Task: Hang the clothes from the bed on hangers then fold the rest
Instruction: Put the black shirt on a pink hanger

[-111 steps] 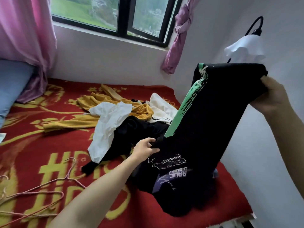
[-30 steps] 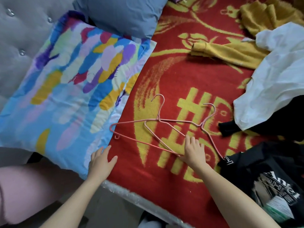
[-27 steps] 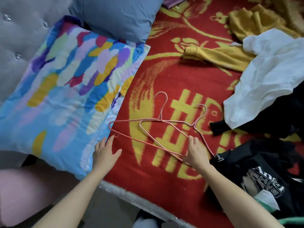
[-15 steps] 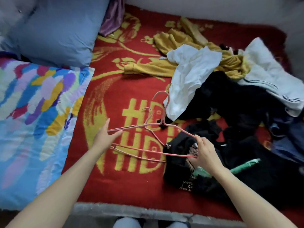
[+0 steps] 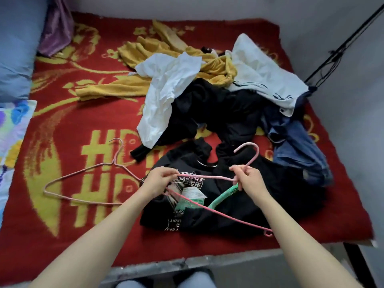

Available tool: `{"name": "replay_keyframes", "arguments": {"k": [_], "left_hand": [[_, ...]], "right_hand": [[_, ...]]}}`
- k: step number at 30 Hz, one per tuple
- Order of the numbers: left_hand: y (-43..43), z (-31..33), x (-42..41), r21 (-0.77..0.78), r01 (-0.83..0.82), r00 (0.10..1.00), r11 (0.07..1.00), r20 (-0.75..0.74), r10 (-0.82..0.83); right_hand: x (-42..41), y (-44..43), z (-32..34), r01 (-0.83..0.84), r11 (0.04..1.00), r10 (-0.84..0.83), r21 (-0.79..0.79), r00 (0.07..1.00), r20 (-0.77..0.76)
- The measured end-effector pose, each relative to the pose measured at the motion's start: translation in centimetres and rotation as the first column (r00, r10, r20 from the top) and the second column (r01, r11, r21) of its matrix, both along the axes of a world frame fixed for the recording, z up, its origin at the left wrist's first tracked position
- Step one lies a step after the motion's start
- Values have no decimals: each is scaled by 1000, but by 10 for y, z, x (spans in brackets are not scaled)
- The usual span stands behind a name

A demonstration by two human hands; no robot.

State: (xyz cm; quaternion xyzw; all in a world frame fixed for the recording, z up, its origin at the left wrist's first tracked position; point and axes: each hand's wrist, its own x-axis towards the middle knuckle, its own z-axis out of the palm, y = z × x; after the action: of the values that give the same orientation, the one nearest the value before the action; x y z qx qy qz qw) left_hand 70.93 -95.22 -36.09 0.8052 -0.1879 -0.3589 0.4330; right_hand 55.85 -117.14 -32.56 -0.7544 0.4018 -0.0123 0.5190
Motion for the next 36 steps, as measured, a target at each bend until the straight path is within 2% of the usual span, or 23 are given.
{"name": "replay_keyframes", "arguments": {"k": [2, 4, 6, 9, 11, 13, 16, 18, 19, 21, 24, 26, 30, 33, 36], "left_hand": [[-21, -14, -13, -6, 37, 999, 999, 8, -37], [-39, -38, -15, 79, 83, 996, 993, -18, -82], [-52, -64, -14, 218, 43, 998, 975, -47, -34], [-62, -103, -2, 479, -22, 997, 878, 72, -15], [-66, -120, 7, 532, 3, 994, 847, 91, -61], [-74, -134, 15, 514, 24, 992, 858, 96, -85], [-94, -147, 20, 453, -28, 999, 891, -21, 43], [-107, -147, 15, 454, -72, 960, 888, -209, 185], [-112, -147, 9, 464, -54, 940, 884, -276, 202], [-117, -148, -4, 503, 48, 946, 863, -300, 122], [-117, -156, -24, 654, 185, 983, 733, -116, -145], [-115, -159, -38, 730, 176, 964, 660, 7, -265], [-103, -156, -61, 780, 91, 890, 619, 215, -401], [-89, -155, -75, 813, 98, 802, 573, 276, -530], [-77, -146, -93, 774, 60, 758, 631, 376, -534]], "right_hand": [[-13, -29, 1, -39, 999, 37, -34, 997, -64], [-27, -58, -3, -41, 992, 24, -116, 989, -145], [-39, -85, -10, -16, 979, -27, -205, 978, -208], [-49, -117, -23, 16, 964, -84, -267, 966, -246], [-55, -130, -35, 24, 956, -99, -293, 965, -244], [-60, -138, -48, 46, 950, -123, -309, 964, -234], [-70, -143, -71, 82, 956, -142, -280, 969, -201], [-78, -144, -81, 104, 966, -149, -237, 973, -177], [-81, -146, -84, 110, 968, -149, -224, 975, -166], [-83, -149, -87, 112, 967, -150, -230, 976, -159], [-76, -153, -87, 90, 956, -145, -278, 973, -182], [-64, -152, -85, 70, 943, -142, -326, 969, -201], [-33, -140, -85, -3, 926, -87, -377, 972, -220], [-9, -130, -90, -133, 905, 18, -404, 961, -278], [11, -121, -87, -312, 814, 148, -489, 927, -345]]}}
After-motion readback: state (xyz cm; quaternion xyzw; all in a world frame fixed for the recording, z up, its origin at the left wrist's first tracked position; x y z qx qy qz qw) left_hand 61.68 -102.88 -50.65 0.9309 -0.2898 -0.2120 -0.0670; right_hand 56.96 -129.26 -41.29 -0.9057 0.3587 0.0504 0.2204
